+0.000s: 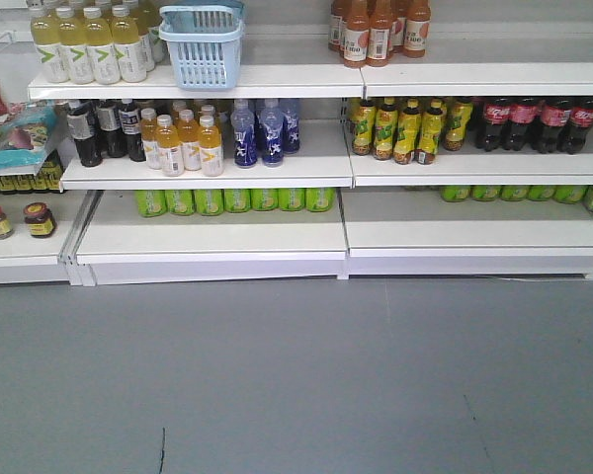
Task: Place coke in basket with both arms
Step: 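Drive the base toward the shelf holding the light-blue basket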
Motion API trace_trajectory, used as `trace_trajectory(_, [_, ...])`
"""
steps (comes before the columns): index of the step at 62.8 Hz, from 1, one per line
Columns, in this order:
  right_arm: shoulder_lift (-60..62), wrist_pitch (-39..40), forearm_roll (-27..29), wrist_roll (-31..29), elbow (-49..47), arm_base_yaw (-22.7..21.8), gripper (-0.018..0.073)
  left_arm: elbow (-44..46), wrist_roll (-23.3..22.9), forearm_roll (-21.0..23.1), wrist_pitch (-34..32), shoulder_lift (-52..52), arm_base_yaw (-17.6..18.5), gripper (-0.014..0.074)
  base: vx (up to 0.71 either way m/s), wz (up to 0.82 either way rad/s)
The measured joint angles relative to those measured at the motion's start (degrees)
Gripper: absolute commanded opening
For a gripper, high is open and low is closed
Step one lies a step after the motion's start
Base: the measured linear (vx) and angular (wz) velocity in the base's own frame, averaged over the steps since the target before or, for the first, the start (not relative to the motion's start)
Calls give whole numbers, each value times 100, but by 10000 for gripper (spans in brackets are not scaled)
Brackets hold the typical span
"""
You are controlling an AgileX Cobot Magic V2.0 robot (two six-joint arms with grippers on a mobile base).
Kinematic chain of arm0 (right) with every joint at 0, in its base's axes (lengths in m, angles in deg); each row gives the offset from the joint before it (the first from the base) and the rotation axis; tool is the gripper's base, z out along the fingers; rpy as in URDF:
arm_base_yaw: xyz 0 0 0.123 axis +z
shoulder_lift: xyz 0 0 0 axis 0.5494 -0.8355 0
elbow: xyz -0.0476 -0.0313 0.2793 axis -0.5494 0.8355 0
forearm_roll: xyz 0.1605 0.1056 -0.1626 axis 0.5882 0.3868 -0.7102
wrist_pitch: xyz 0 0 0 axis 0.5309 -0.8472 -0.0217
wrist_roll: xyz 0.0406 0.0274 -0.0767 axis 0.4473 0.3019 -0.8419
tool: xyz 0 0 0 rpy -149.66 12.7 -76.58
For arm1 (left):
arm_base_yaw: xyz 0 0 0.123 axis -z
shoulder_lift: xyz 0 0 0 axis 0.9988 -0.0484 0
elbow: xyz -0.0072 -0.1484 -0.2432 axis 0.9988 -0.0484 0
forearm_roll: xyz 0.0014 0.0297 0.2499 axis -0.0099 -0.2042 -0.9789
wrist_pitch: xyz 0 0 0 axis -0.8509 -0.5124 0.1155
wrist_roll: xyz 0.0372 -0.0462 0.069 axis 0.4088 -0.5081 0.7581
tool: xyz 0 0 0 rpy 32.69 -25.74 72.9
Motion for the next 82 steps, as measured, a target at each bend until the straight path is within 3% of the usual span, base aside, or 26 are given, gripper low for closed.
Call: trace_trajectory(82, [0,0,0,-6,0,0,-6,0,0,0,0,0,0,-6,1,1])
